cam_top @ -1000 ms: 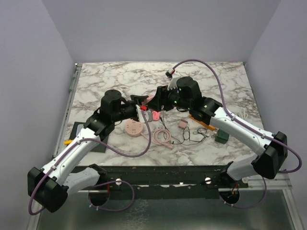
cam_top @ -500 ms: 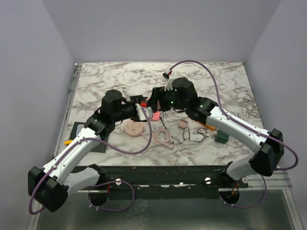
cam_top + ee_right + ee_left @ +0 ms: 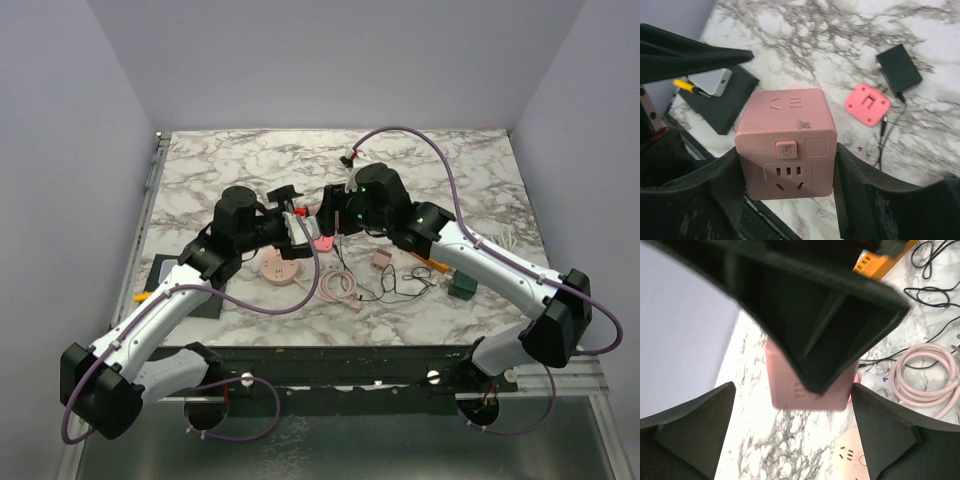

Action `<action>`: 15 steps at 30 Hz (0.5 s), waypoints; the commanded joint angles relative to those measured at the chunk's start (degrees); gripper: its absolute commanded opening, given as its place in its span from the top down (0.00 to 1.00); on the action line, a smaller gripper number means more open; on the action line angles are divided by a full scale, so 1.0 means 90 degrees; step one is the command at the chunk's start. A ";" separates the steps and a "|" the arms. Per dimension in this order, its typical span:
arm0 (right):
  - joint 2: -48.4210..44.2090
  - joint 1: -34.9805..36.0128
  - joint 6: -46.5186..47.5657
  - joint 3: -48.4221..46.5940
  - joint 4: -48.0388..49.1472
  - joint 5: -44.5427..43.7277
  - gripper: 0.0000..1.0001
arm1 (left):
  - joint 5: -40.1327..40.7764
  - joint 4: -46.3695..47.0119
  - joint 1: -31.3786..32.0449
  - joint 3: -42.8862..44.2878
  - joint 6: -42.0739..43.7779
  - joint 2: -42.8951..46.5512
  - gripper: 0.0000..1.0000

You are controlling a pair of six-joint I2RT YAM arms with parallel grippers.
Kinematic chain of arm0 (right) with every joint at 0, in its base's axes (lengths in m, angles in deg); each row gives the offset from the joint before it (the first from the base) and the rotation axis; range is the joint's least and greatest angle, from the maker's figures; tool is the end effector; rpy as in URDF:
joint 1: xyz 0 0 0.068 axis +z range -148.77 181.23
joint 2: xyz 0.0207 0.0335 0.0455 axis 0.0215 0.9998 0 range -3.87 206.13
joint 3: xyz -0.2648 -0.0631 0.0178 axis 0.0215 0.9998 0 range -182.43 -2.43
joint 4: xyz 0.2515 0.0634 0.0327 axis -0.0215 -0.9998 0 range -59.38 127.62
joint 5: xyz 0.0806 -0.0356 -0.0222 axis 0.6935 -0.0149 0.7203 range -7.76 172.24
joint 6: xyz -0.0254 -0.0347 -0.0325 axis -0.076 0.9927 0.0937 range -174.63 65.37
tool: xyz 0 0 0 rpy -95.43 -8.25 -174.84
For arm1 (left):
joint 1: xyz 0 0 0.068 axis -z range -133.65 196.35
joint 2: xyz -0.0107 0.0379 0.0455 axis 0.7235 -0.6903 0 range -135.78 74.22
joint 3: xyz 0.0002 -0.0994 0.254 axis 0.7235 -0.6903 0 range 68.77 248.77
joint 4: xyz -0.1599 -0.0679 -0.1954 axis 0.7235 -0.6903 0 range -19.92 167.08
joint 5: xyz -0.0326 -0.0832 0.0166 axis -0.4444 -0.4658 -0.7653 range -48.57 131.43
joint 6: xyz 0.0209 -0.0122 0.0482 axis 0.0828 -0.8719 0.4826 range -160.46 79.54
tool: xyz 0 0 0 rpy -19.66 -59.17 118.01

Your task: Insert the plug

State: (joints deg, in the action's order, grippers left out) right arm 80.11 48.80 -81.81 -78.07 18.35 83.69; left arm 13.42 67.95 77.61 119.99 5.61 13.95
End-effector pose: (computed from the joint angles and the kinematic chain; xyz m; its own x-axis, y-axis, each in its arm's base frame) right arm 0.2289 0.2519 0.3490 -0.6221 -0.0038 -0.7829 -0.5270 0.7415 0.4152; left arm 0.1972 -0.1391 0.3306 0.4196 0.4890 -0.7647 0.7746 0.2463 0.5825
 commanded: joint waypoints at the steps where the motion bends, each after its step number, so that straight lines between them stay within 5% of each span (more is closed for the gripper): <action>1: -0.0050 -0.0062 0.0349 -0.0435 -0.1087 -0.1247 0.99 | 0.0513 -0.0133 -0.0127 0.0198 -0.0455 -0.0420 0.01; 6: -0.0047 -0.0310 0.0288 -0.0180 -0.1566 -0.1594 0.99 | 0.0056 -0.1442 -0.0567 0.0393 0.0061 -0.1032 0.01; 10: -0.0090 -0.0335 0.0010 0.0284 -0.1457 -0.1602 0.99 | 0.0506 -0.2178 -0.0799 0.0645 -0.0192 -0.1690 0.05; 15: 0.0025 -0.0336 -0.0346 0.0602 -0.1288 -0.1323 0.99 | 0.0938 -0.2828 -0.1194 0.1255 -0.0498 -0.2644 0.24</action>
State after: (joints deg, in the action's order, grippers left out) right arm 80.02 45.55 -81.97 -74.05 6.50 71.38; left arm 18.26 50.08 69.64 126.81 3.49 -5.13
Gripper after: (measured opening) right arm 0.620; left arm 0.847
